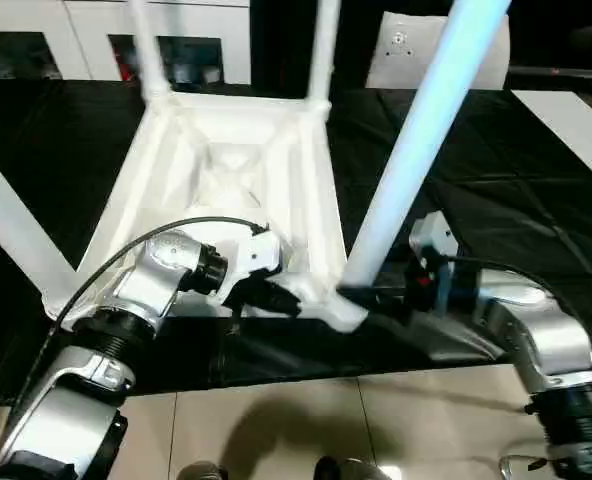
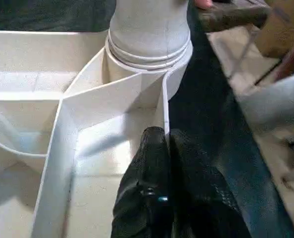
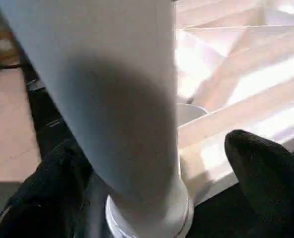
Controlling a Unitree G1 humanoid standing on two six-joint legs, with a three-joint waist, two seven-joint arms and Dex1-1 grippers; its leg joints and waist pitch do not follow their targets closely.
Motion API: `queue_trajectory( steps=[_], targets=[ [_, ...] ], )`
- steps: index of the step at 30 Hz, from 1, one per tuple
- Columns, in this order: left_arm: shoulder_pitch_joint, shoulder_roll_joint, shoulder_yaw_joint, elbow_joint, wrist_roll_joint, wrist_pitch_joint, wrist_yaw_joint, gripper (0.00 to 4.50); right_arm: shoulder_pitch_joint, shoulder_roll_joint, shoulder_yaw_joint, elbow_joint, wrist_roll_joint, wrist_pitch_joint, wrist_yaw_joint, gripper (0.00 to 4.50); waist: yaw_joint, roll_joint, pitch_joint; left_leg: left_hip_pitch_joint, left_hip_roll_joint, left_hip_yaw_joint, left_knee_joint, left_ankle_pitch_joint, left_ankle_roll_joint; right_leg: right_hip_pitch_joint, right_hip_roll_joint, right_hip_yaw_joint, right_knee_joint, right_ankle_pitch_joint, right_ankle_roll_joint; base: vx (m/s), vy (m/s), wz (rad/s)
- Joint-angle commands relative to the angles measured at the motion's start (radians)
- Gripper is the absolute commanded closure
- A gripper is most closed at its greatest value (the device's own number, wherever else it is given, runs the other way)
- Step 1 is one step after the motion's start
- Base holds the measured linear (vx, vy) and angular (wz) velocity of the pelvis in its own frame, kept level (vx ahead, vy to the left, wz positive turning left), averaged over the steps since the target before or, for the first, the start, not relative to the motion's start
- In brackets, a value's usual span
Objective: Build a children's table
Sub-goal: Rotate leg to tighten
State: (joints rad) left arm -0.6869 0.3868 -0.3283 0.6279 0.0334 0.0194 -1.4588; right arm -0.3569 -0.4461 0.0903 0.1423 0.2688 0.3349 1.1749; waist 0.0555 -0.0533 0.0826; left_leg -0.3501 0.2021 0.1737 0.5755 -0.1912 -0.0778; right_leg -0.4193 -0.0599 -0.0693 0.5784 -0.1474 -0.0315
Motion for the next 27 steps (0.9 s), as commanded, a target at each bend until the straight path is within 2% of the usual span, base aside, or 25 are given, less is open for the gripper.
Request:
queue_trajectory(
  steps=[1, 9, 10, 14, 15, 16, 17, 23, 25, 27],
  targets=[
    [-0.017, -0.005, -0.079, 0.008, 0.016, -0.041, -0.097, 4.50, 0.002, -0.030, 0.019, 0.001, 0.016, -0.025, 0.079, 0.31, -0.002, -0.009, -0.070, 0.006, 0.031, 0.004, -0.055, -0.109, 0.099, 0.064, -0.077, 0.052, -0.052, -0.232, -0.214, 0.000, 0.000, 0.00],
    [-0.054, -0.011, -0.105, 0.046, 0.022, -0.084, -0.155, 4.50, -0.008, -0.062, 0.061, 0.024, 0.019, -0.039, 0.171, 0.97, 0.013, -0.009, -0.072, 0.003, 0.032, 0.005, -0.053, -0.102, 0.091, 0.064, -0.077, 0.049, -0.049, -0.236, -0.210, 0.000, 0.000, 0.00],
    [-0.055, -0.011, -0.106, 0.047, 0.022, -0.085, -0.155, 4.50, -0.008, -0.063, 0.061, 0.025, 0.020, -0.039, 0.172, 1.09, 0.017, -0.005, -0.072, 0.004, 0.033, 0.005, -0.053, -0.106, 0.087, 0.064, -0.077, 0.048, -0.051, -0.245, -0.208, 0.000, 0.000, 0.00],
    [-0.073, -0.012, -0.131, 0.073, 0.009, -0.103, -0.156, 4.50, -0.026, -0.071, 0.084, 0.039, 0.028, -0.043, 0.215, 1.35, 0.028, -0.007, -0.073, 0.005, 0.033, 0.006, -0.052, -0.104, 0.085, 0.064, -0.076, 0.048, -0.048, -0.238, -0.206, 0.000, 0.000, 0.00],
    [-0.073, -0.013, -0.131, 0.074, 0.008, -0.104, -0.156, 4.50, -0.027, -0.071, 0.085, 0.040, 0.028, -0.043, 0.216, 1.35, 0.029, -0.008, -0.073, 0.005, 0.032, 0.006, -0.052, -0.103, 0.085, 0.064, -0.075, 0.048, -0.049, -0.239, -0.205, 0.000, 0.000, 0.00],
    [-0.076, -0.013, -0.134, 0.079, 0.007, -0.105, -0.156, 4.50, -0.028, -0.072, 0.088, 0.042, 0.028, -0.045, 0.223, 1.56, 0.030, -0.005, -0.074, 0.004, 0.032, 0.005, -0.052, -0.101, 0.083, 0.065, -0.076, 0.048, -0.048, -0.239, -0.204, 0.000, 0.000, 0.00],
    [-0.078, -0.014, -0.134, 0.083, 0.007, -0.108, -0.156, 4.50, -0.029, -0.072, 0.088, 0.044, 0.029, -0.043, 0.227, 1.63, 0.029, -0.009, -0.073, 0.003, 0.032, 0.005, -0.052, -0.099, 0.082, 0.065, -0.075, 0.047, -0.048, -0.236, -0.202, 0.000, 0.000, 0.00],
    [-0.085, -0.016, -0.138, 0.102, 0.004, -0.117, -0.156, 4.50, -0.027, -0.078, 0.093, 0.045, 0.036, -0.035, 0.246, 2.05, 0.031, -0.007, -0.074, 0.003, 0.032, 0.004, -0.051, -0.096, 0.083, 0.065, -0.075, 0.047, -0.046, -0.229, -0.206, 0.000, 0.000, 0.00],
    [-0.087, -0.018, -0.136, 0.107, 0.007, -0.120, -0.156, 4.50, -0.025, -0.081, 0.092, 0.044, 0.038, -0.032, 0.250, 2.32, 0.030, -0.011, -0.073, 0.003, 0.032, 0.006, -0.051, -0.096, 0.085, 0.065, -0.075, 0.047, -0.047, -0.230, -0.204, 0.000, 0.000, 0.00],
    [-0.087, -0.021, -0.135, 0.111, 0.007, -0.121, -0.156, 4.50, -0.022, -0.084, 0.094, 0.039, 0.040, -0.027, 0.255, 2.41, 0.031, -0.009, -0.073, 0.003, 0.032, 0.005, -0.051, -0.098, 0.083, 0.065, -0.075, 0.047, -0.049, -0.245, -0.200, 0.000, 0.000, 0.00]
  ],
)
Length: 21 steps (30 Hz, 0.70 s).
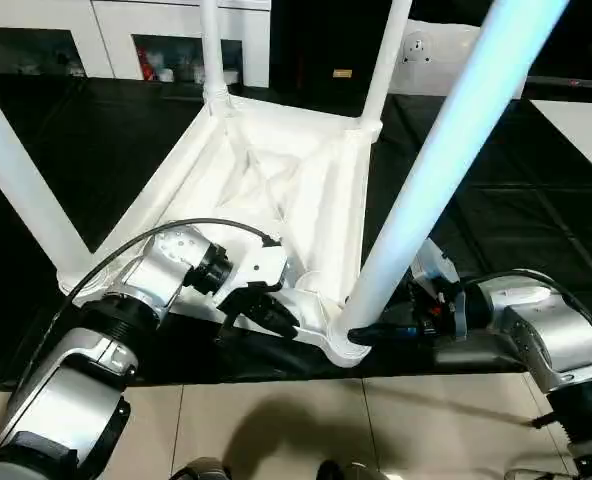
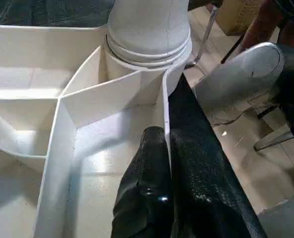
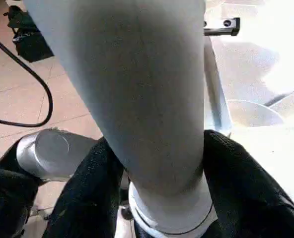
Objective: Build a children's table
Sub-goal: Rotate leg to tighten
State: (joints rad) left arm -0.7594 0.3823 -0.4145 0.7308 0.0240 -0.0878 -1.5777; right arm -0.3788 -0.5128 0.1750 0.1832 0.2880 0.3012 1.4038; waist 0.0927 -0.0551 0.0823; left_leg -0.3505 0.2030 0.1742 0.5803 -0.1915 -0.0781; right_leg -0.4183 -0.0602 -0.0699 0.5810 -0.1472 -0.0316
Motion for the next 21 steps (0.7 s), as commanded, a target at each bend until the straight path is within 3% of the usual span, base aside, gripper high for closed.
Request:
queue_trajectory(
  steps=[1, 3, 5, 6, 7, 9, 12, 13, 14, 16, 17, 21],
  targets=[
    [-0.015, -0.016, -0.048, 0.010, 0.015, -0.014, -0.037, 4.50, 0.001, -0.017, 0.010, -0.003, 0.021, 0.009, 0.026, 2.41, -0.006, -0.008, -0.074, 0.004, 0.031, 0.005, -0.056, -0.097, 0.083, 0.064, -0.074, 0.047, -0.051, -0.246, -0.199, 0.000, 0.000, 0.00],
    [-0.013, -0.020, -0.036, 0.014, 0.019, -0.013, -0.037, 4.50, 0.003, -0.016, 0.010, -0.013, 0.029, 0.027, 0.023, 2.47, -0.005, -0.002, -0.074, 0.004, 0.031, 0.004, -0.056, -0.095, 0.083, 0.064, -0.075, 0.048, -0.050, -0.241, -0.200, 0.000, 0.000, 0.00],
    [-0.010, -0.022, -0.033, 0.014, 0.010, -0.003, -0.037, 4.50, 0.006, -0.011, 0.007, -0.020, 0.033, 0.038, 0.016, 2.50, -0.004, -0.008, -0.074, 0.003, 0.031, 0.004, -0.056, -0.093, 0.084, 0.065, -0.075, 0.047, -0.050, -0.237, -0.200, 0.000, 0.000, 0.00],
    [-0.006, -0.027, -0.024, 0.012, 0.004, 0.004, -0.027, 4.50, 0.013, -0.005, 0.007, -0.026, 0.032, 0.038, 0.004, 2.50, -0.004, -0.002, -0.073, 0.003, 0.031, 0.004, -0.056, -0.095, 0.083, 0.065, -0.075, 0.047, -0.050, -0.238, -0.200, 0.000, 0.000, 0.00],
    [-0.006, -0.027, -0.024, 0.012, 0.004, 0.004, -0.027, 4.50, 0.013, -0.005, 0.007, -0.026, 0.032, 0.038, 0.004, 2.51, -0.005, -0.005, -0.073, 0.003, 0.031, 0.004, -0.056, -0.100, 0.080, 0.064, -0.075, 0.047, -0.052, -0.243, -0.199, 0.000, 0.000, 0.00],
    [-0.003, -0.059, 0.015, 0.009, -0.018, 0.055, 0.041, 4.50, 0.031, 0.037, -0.010, -0.045, 0.031, 0.074, -0.091, 2.51, -0.006, -0.004, -0.072, 0.004, 0.030, 0.005, -0.056, -0.106, 0.076, 0.064, -0.074, 0.048, -0.053, -0.256, -0.195, 0.000, 0.000, 0.00],
    [-0.007, -0.104, 0.049, 0.025, -0.019, 0.121, 0.166, 4.50, 0.036, 0.115, -0.024, -0.055, 0.006, 0.113, -0.244, 2.51, -0.012, -0.006, -0.066, 0.004, 0.028, 0.002, -0.060, -0.137, 0.057, 0.062, -0.074, 0.046, -0.063, -0.345, -0.167, 0.000, 0.000, 0.00],
    [-0.008, -0.121, 0.062, 0.031, -0.021, 0.141, 0.207, 4.50, 0.034, 0.142, -0.024, -0.052, -0.012, 0.115, -0.296, 2.51, -0.019, -0.004, -0.058, 0.004, 0.026, 0.001, -0.063, -0.172, 0.041, 0.054, -0.074, 0.043, -0.075, -0.419, -0.149, -0.053, -0.002, -0.02],
    [-0.006, -0.147, 0.079, 0.028, -0.023, 0.182, 0.268, 4.50, 0.032, 0.188, -0.023, -0.048, -0.043, 0.129, -0.385, 2.51, -0.023, -0.006, -0.059, 0.010, 0.022, -0.003, -0.062, -0.205, 0.022, 0.054, -0.079, 0.040, -0.086, -0.522, -0.115, -0.053, -0.002, -0.02],
    [-0.006, -0.163, 0.089, 0.025, -0.023, 0.209, 0.309, 4.50, 0.029, 0.220, -0.025, -0.046, -0.052, 0.151, -0.439, 2.52, -0.038, -0.007, -0.055, 0.007, 0.017, -0.008, -0.063, -0.228, 0.010, 0.051, -0.078, 0.034, -0.099, -0.614, -0.074, -0.056, 0.009, -0.05],
    [-0.012, -0.214, 0.127, 0.025, -0.027, 0.271, 0.449, 4.50, 0.016, 0.315, -0.045, -0.039, -0.056, 0.209, -0.571, 2.55, -0.050, -0.011, -0.054, 0.004, 0.016, -0.011, -0.064, -0.238, 0.009, 0.053, -0.078, 0.030, -0.104, -0.642, -0.057, -0.055, 0.014, -0.07],
    [-0.018, -0.294, 0.182, 0.012, -0.027, 0.349, 0.645, 4.50, -0.016, 0.472, -0.070, -0.024, -0.066, 0.291, -0.777, 2.55, -0.084, -0.005, -0.051, 0.010, 0.008, -0.019, -0.057, -0.301, 0.001, 0.041, -0.076, 0.013, -0.126, -0.724, -0.025, -0.013, 0.006, -0.02]
  ],
)
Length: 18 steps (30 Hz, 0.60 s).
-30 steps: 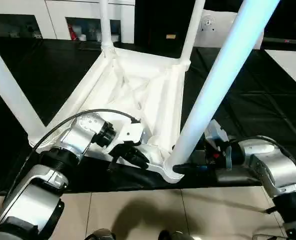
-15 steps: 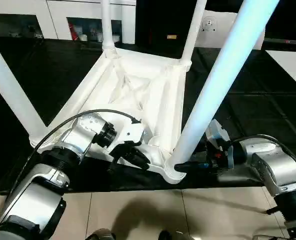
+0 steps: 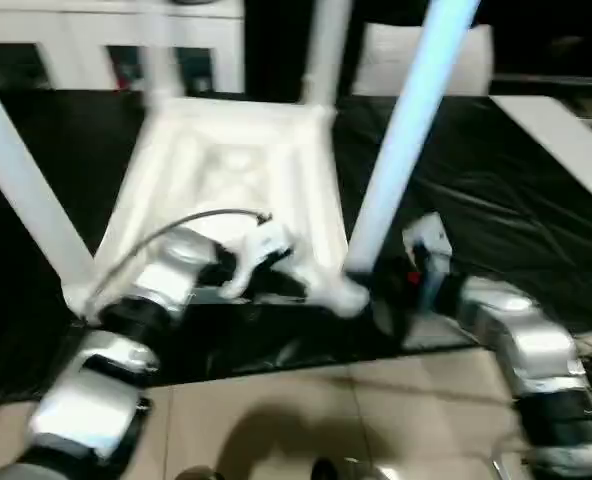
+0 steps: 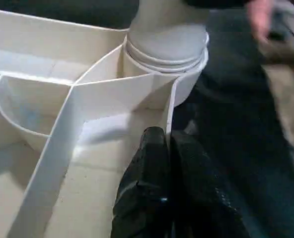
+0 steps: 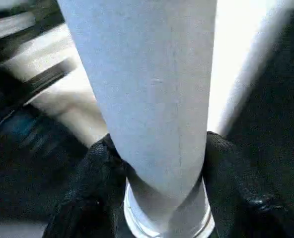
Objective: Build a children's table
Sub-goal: Rotate leg to tighten
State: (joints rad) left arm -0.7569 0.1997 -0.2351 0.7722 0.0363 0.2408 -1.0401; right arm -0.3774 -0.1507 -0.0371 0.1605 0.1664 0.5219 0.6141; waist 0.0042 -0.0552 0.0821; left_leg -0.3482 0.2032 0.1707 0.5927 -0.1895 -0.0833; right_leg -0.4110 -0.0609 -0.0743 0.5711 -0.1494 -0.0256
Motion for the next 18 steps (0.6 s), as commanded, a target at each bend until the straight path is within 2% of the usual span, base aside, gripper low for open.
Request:
queue_trajectory(
  steps=[1, 2, 3, 5, 6, 7, 9, 12, 14, 16, 18],
  targets=[
    [-0.020, -0.124, 0.011, -0.036, -0.038, 0.034, 0.133, 4.50, -0.023, 0.135, 0.136, 0.003, 0.053, 0.086, -0.025, 2.55, -0.004, -0.002, -0.053, 0.012, 0.007, -0.017, -0.068, -0.313, 0.011, 0.034, -0.079, 0.016, -0.120, -0.717, -0.032, 0.000, 0.000, 0.00],
    [-0.019, -0.141, 0.023, -0.047, -0.040, 0.051, 0.166, 4.50, -0.036, 0.166, 0.133, 0.015, 0.046, 0.090, -0.066, 2.55, -0.009, 0.007, -0.053, 0.008, 0.011, -0.020, -0.075, -0.313, 0.024, 0.040, -0.077, 0.013, -0.120, -0.678, -0.040, 0.000, 0.000, 0.00],
    [-0.018, -0.155, 0.032, -0.056, -0.042, 0.064, 0.193, 4.50, -0.046, 0.189, 0.131, 0.026, 0.041, 0.091, -0.095, 2.55, -0.014, 0.007, -0.052, 0.007, 0.014, -0.019, -0.077, -0.317, 0.026, 0.040, -0.075, 0.013, -0.121, -0.659, -0.044, 0.000, 0.000, 0.00],
    [-0.014, -0.181, 0.054, -0.080, -0.039, 0.087, 0.255, 4.50, -0.056, 0.231, 0.140, 0.030, 0.028, 0.065, -0.128, 2.55, -0.024, 0.012, -0.051, 0.013, 0.018, -0.020, -0.079, -0.360, 0.030, 0.040, -0.079, -0.001, -0.125, -0.626, -0.059, 0.000, 0.000, 0.00],
    [-0.010, -0.187, 0.058, -0.092, -0.035, 0.092, 0.273, 4.50, -0.058, 0.249, 0.137, 0.031, 0.028, 0.050, -0.143, 2.21, -0.027, 0.007, -0.052, 0.013, 0.017, -0.020, -0.079, -0.360, 0.032, 0.042, -0.080, -0.004, -0.127, -0.620, -0.060, 0.000, 0.000, 0.00],
    [-0.006, -0.191, 0.062, -0.101, -0.032, 0.093, 0.289, 4.50, -0.058, 0.262, 0.131, 0.031, 0.029, 0.036, -0.155, 2.00, -0.027, 0.007, -0.053, 0.013, 0.015, -0.019, -0.079, -0.349, 0.039, 0.043, -0.082, -0.005, -0.127, -0.609, -0.060, 0.000, 0.000, 0.00],
    [-0.002, -0.193, 0.063, -0.114, -0.029, 0.102, 0.303, 4.50, -0.057, 0.275, 0.120, 0.027, 0.027, 0.034, -0.169, 1.83, -0.027, 0.010, -0.053, 0.007, 0.019, -0.019, -0.085, -0.333, 0.047, 0.045, -0.085, 0.001, -0.120, -0.577, -0.070, 0.000, 0.000, 0.00],
    [0.008, -0.170, 0.055, -0.139, -0.022, 0.099, 0.295, 4.50, -0.047, 0.265, 0.100, 0.004, 0.023, 0.028, -0.176, 1.46, -0.025, 0.014, -0.057, 0.002, 0.023, -0.017, -0.089, -0.302, 0.051, 0.049, -0.086, 0.013, -0.105, -0.481, -0.105, 0.000, 0.000, 0.00],
    [0.020, -0.137, 0.048, -0.159, -0.017, 0.090, 0.260, 4.50, -0.029, 0.225, 0.092, -0.025, 0.024, 0.007, -0.149, 1.27, -0.021, 0.018, -0.061, 0.002, 0.025, -0.011, -0.088, -0.262, 0.057, 0.050, -0.084, 0.023, -0.092, -0.389, -0.142, 0.000, 0.000, 0.00],
    [0.031, -0.105, 0.036, -0.168, -0.009, 0.070, 0.215, 4.50, -0.009, 0.179, 0.091, -0.052, 0.029, -0.015, -0.104, 1.16, -0.017, 0.013, -0.064, 0.002, 0.024, -0.006, -0.085, -0.227, 0.068, 0.052, -0.084, 0.027, -0.084, -0.338, -0.164, 0.000, 0.000, 0.00],
    [0.035, -0.086, 0.026, -0.170, -0.004, 0.052, 0.186, 4.50, 0.001, 0.151, 0.087, -0.063, 0.033, -0.022, -0.077, 0.84, -0.013, 0.015, -0.067, -0.002, 0.024, -0.005, -0.082, -0.197, 0.083, 0.058, -0.085, 0.029, -0.079, -0.314, -0.173, 0.000, 0.000, 0.00]
  ],
)
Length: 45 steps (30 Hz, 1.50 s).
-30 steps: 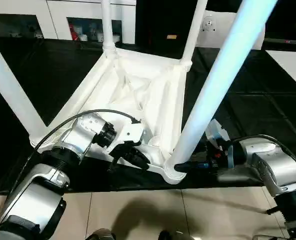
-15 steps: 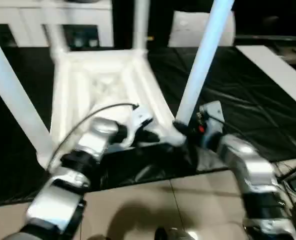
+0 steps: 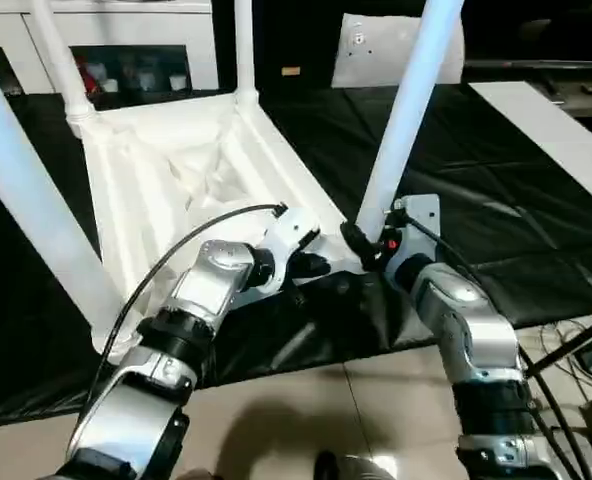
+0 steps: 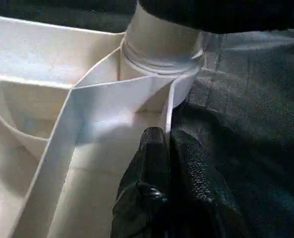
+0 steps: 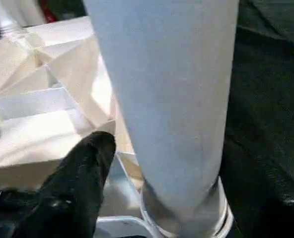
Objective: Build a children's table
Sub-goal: Rotate leg to tighten
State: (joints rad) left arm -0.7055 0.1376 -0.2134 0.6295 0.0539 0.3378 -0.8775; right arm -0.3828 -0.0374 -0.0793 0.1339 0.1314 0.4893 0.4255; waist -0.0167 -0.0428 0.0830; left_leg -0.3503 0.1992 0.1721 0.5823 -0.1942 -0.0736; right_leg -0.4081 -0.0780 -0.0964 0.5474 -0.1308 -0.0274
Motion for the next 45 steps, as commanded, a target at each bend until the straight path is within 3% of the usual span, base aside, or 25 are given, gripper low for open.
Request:
queue_trajectory(
  steps=[1, 4, 5, 8, 10, 14, 19, 23, 25, 28, 30, 32, 33, 34, 36, 37, 39, 40, 42, 45],
  targets=[
    [-0.010, 0.011, -0.009, -0.027, -0.017, -0.055, -0.027, 4.50, 0.025, -0.018, 0.118, -0.051, 0.074, -0.012, 0.172, 0.77, 0.010, 0.001, -0.070, -0.002, 0.026, -0.004, -0.070, -0.165, 0.084, 0.055, -0.067, 0.051, -0.051, -0.301, -0.179, 0.000, 0.000, 0.00],
    [-0.005, 0.044, -0.022, -0.026, -0.011, -0.065, -0.073, 4.50, 0.040, -0.077, 0.108, -0.059, 0.074, -0.035, 0.232, 0.64, 0.016, -0.004, -0.071, -0.010, 0.022, 0.000, -0.064, -0.141, 0.102, 0.059, -0.068, 0.055, -0.046, -0.294, -0.180, 0.000, 0.000, 0.00],
    [-0.001, 0.070, -0.037, -0.022, -0.007, -0.098, -0.120, 4.50, 0.052, -0.121, 0.104, -0.066, 0.076, -0.049, 0.279, 0.51, 0.024, -0.002, -0.078, -0.013, 0.022, 0.000, -0.060, -0.082, 0.111, 0.063, -0.068, 0.055, -0.035, -0.240, -0.191, 0.000, 0.000, 0.00],
    [0.007, 0.115, -0.070, -0.023, -0.005, -0.159, -0.224, 4.50, 0.072, -0.194, 0.100, -0.080, 0.087, -0.069, 0.367, 0.31, 0.033, -0.004, -0.075, -0.011, 0.024, 0.004, -0.057, -0.065, 0.128, 0.059, -0.063, 0.058, -0.026, -0.173, -0.212, 0.000, 0.000, 0.00],
    [0.013, 0.149, -0.095, -0.027, -0.008, -0.186, -0.314, 4.50, 0.085, -0.249, 0.102, -0.088, 0.100, -0.077, 0.443, 0.20, 0.039, -0.004, -0.074, -0.010, 0.024, 0.002, -0.058, -0.085, 0.122, 0.062, -0.063, 0.056, -0.028, -0.216, -0.202, 0.000, 0.000, 0.00],
    [0.007, 0.218, -0.163, -0.005, 0.010, -0.303, -0.472, 4.50, 0.098, -0.354, 0.123, -0.084, 0.120, -0.123, 0.593, 0.09, 0.046, -0.001, -0.070, 0.000, 0.030, 0.002, -0.061, -0.130, 0.099, 0.054, -0.064, 0.056, -0.036, -0.293, -0.186, 0.000, 0.000, 0.00],
    [-0.007, 0.252, -0.200, 0.020, 0.012, -0.366, -0.592, 4.50, 0.094, -0.422, 0.138, -0.084, 0.153, -0.135, 0.719, 0.09, 0.062, -0.002, -0.068, 0.008, 0.034, 0.002, -0.065, -0.154, 0.083, 0.051, -0.065, 0.056, -0.035, -0.306, -0.191, 0.000, 0.000, 0.00],
    [-0.035, 0.260, -0.216, 0.055, 0.027, -0.417, -0.618, 4.50, 0.085, -0.463, 0.159, -0.078, 0.158, -0.151, 0.785, 0.09, 0.073, -0.003, -0.068, 0.007, 0.034, 0.002, -0.063, -0.148, 0.078, 0.051, -0.067, 0.057, -0.034, -0.307, -0.191, 0.000, 0.000, 0.00],
    [-0.062, 0.238, -0.197, 0.102, 0.053, -0.431, -0.510, 4.50, 0.084, -0.464, 0.166, -0.075, 0.155, -0.160, 0.783, 0.09, 0.076, -0.002, -0.070, 0.005, 0.034, 0.002, -0.062, -0.147, 0.073, 0.054, -0.068, 0.057, -0.032, -0.307, -0.191, 0.000, 0.000, 0.00],
    [-0.074, 0.226, -0.180, 0.124, 0.054, -0.422, -0.466, 4.50, 0.086, -0.462, 0.170, -0.075, 0.153, -0.167, 0.777, 0.09, 0.080, -0.002, -0.068, 0.007, 0.033, 0.001, -0.062, -0.166, 0.061, 0.053, -0.069, 0.055, -0.039, -0.349, -0.181, 0.000, 0.000, 0.00],
    [-0.062, 0.226, -0.153, 0.101, 0.040, -0.368, -0.433, 4.50, 0.115, -0.451, 0.179, -0.096, 0.146, -0.179, 0.762, 0.09, 0.078, 0.007, -0.067, 0.007, 0.034, -0.001, -0.064, -0.201, 0.045, 0.052, -0.070, 0.053, -0.046, -0.391, -0.170, 0.000, 0.000, 0.00],
    [-0.050, 0.232, -0.139, 0.077, 0.025, -0.334, -0.434, 4.50, 0.131, -0.446, 0.182, -0.107, 0.147, -0.181, 0.752, 0.09, 0.080, 0.008, -0.068, 0.010, 0.035, -0.002, -0.066, -0.215, 0.038, 0.050, -0.069, 0.054, -0.047, -0.399, -0.169, 0.000, 0.000, 0.00],
    [-0.046, 0.235, -0.135, 0.069, 0.020, -0.324, -0.436, 4.23, 0.136, -0.444, 0.182, -0.111, 0.148, -0.181, 0.749, 0.02, 0.079, 0.010, -0.068, 0.009, 0.034, -0.003, -0.066, -0.217, 0.037, 0.051, -0.069, 0.053, -0.046, -0.401, -0.170, 0.000, 0.000, 0.00],
    [-0.037, 0.240, -0.126, 0.052, 0.012, -0.312, -0.433, 3.96, 0.145, -0.438, 0.180, -0.115, 0.146, -0.186, 0.735, 0.00, 0.082, 0.024, -0.072, 0.008, 0.034, -0.006, -0.066, -0.210, 0.033, 0.055, -0.070, 0.053, -0.041, -0.378, -0.176, 0.000, 0.000, 0.00],
    [-0.010, 0.251, -0.104, 0.006, -0.016, -0.286, -0.441, 3.90, 0.166, -0.423, 0.171, -0.130, 0.150, -0.182, 0.698, 0.00, 0.078, 0.019, -0.075, 0.003, 0.037, -0.005, -0.067, -0.201, 0.031, 0.058, -0.067, 0.054, -0.035, -0.308, -0.196, 0.000, 0.000, 0.00],
    [0.010, 0.253, -0.085, -0.028, -0.038, -0.270, -0.438, 3.90, 0.180, -0.414, 0.163, -0.145, 0.157, -0.171, 0.674, 0.00, 0.080, 0.036, -0.081, 0.004, 0.035, -0.007, -0.066, -0.196, 0.031, 0.061, -0.068, 0.053, -0.029, -0.280, -0.207, 0.000, 0.000, 0.00],
    [0.037, 0.253, -0.060, -0.075, -0.067, -0.247, -0.423, 3.51, 0.202, -0.405, 0.154, -0.171, 0.170, -0.154, 0.646, 0.00, 0.077, 0.028, -0.083, 0.001, 0.035, -0.005, -0.063, -0.171, 0.038, 0.065, -0.065, 0.053, -0.025, -0.226, -0.224, 0.000, 0.000, 0.00],
    [0.039, 0.253, -0.058, -0.078, -0.070, -0.245, -0.423, 3.51, 0.204, -0.404, 0.153, -0.173, 0.170, -0.154, 0.645, 0.00, 0.077, 0.030, -0.083, -0.001, 0.033, -0.003, -0.062, -0.165, 0.046, 0.064, -0.063, 0.053, -0.025, -0.211, -0.232, 0.000, 0.000, 0.00],
    [0.079, 0.253, -0.012, -0.168, -0.138, -0.178, -0.423, 3.51, 0.244, -0.399, 0.130, -0.217, 0.182, -0.140, 0.605, 0.00, 0.082, 0.044, -0.086, -0.001, 0.034, -0.003, -0.061, -0.163, 0.045, 0.067, -0.067, 0.054, -0.025, -0.219, -0.237, 0.000, 0.000, 0.00],
    [0.134, 0.254, 0.055, -0.292, -0.215, -0.078, -0.392, 3.51, 0.308, -0.391, 0.084, -0.316, 0.222, -0.082, 0.548, 0.00, 0.079, 0.048, -0.084, -0.001, 0.032, -0.003, -0.062, -0.187, 0.043, 0.067, -0.060, 0.050, -0.031, -0.270, -0.219, 0.000, 0.000, 0.00]
  ],
)
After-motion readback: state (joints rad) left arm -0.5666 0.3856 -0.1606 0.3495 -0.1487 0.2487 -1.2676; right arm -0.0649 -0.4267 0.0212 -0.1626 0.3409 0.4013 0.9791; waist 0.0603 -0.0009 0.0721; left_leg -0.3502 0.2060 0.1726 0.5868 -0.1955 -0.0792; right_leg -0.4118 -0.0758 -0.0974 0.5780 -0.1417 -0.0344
